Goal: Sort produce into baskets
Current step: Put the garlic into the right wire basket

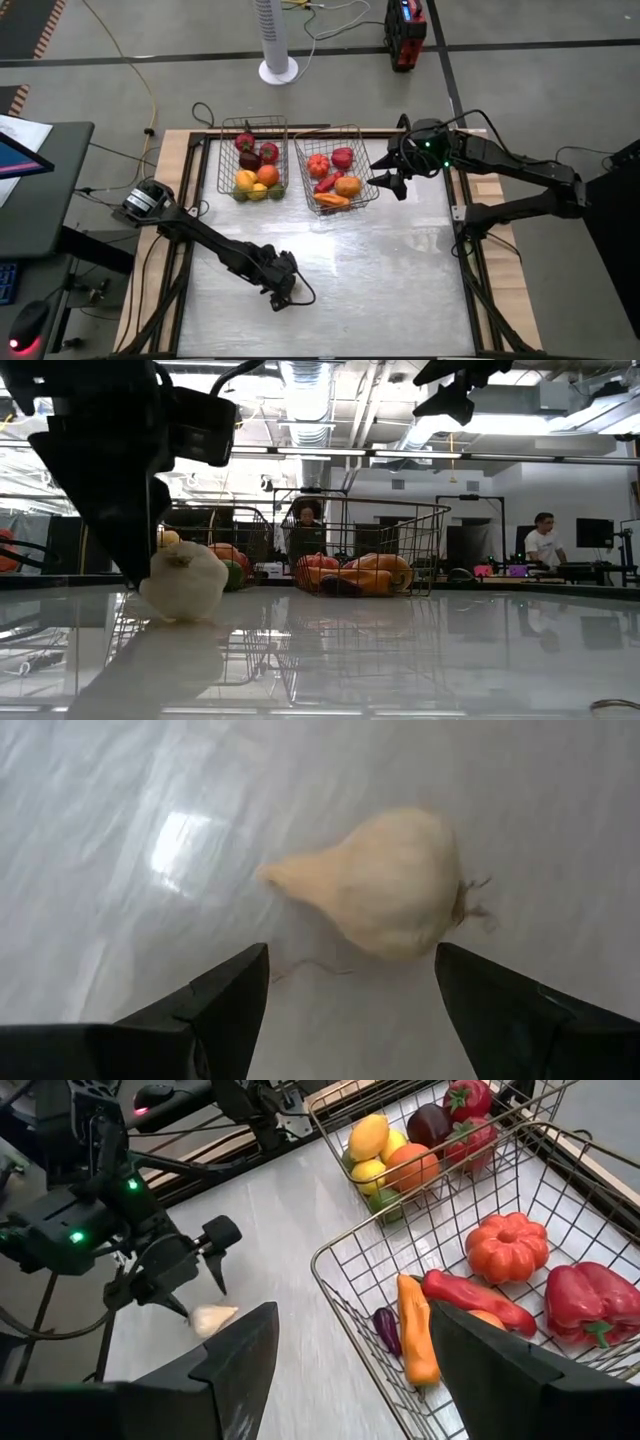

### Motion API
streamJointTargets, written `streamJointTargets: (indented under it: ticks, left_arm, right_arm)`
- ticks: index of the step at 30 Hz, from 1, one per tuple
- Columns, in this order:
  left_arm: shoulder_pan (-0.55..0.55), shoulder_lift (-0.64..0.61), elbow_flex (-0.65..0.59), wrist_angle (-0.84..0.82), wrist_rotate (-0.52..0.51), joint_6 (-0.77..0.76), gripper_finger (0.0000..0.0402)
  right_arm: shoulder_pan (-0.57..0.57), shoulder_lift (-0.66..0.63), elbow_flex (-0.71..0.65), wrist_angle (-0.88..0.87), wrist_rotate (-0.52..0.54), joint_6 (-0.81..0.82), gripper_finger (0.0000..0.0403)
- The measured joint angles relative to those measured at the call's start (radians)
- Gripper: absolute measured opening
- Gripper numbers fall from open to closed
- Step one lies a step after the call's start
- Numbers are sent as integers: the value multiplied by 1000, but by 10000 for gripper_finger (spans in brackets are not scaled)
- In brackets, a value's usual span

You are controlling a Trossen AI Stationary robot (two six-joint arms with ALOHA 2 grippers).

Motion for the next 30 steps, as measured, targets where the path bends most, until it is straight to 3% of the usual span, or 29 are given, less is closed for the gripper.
streamJointTargets:
  ticks: [9, 16, 19, 24, 27, 30]
  left_arm:
    - [19, 0, 83, -8, 79, 115, 272]
    - [23, 1, 97, -32, -19, 248, 273]
    - [35, 2, 97, -44, 12, 262, 273]
    - [48, 2, 97, -56, 116, 142, 273]
    - [47, 2, 97, -39, 116, 6, 273]
    - [48, 2, 98, -12, 100, -27, 273]
  right_arm:
    - [1, 0, 0, 0, 0, 21, 285]
    - [3, 0, 0, 5, 0, 37, 285]
    - [3, 0, 0, 6, 0, 44, 285]
    - [3, 0, 0, 7, 0, 46, 285]
    - [2, 0, 0, 10, 0, 46, 285]
    - [2, 0, 0, 29, 0, 46, 285]
